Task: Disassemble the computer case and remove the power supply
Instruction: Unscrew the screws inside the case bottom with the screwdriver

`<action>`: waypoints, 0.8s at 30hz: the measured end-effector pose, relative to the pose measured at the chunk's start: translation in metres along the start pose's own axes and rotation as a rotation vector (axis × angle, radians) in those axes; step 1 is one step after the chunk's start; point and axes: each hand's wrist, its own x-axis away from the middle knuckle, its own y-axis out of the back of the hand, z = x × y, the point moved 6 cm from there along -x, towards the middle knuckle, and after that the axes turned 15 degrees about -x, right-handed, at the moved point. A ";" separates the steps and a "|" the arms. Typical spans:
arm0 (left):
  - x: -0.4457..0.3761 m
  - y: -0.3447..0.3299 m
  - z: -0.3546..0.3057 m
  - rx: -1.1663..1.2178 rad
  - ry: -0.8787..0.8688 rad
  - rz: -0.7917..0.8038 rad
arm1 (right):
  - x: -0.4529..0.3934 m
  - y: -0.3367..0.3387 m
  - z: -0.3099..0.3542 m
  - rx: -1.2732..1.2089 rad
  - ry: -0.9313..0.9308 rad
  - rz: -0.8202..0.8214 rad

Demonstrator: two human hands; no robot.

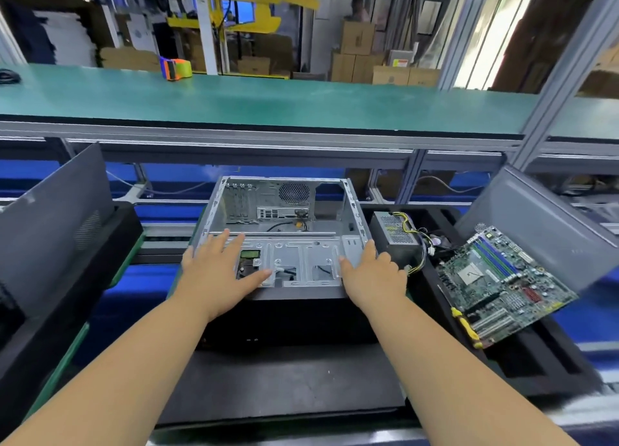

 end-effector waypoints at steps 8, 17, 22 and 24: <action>-0.001 0.036 -0.114 0.233 -0.253 -0.141 | -0.014 0.040 -0.055 -0.190 -0.032 -0.001; -0.007 0.041 -0.246 0.317 -0.432 -0.175 | -0.043 0.062 -0.175 -0.328 -0.160 0.028; -0.015 0.034 -0.288 0.327 -0.437 -0.144 | -0.055 0.057 -0.228 -0.242 -0.185 0.088; -0.016 0.031 -0.298 0.322 -0.423 -0.144 | -0.059 0.051 -0.244 -0.180 -0.197 0.111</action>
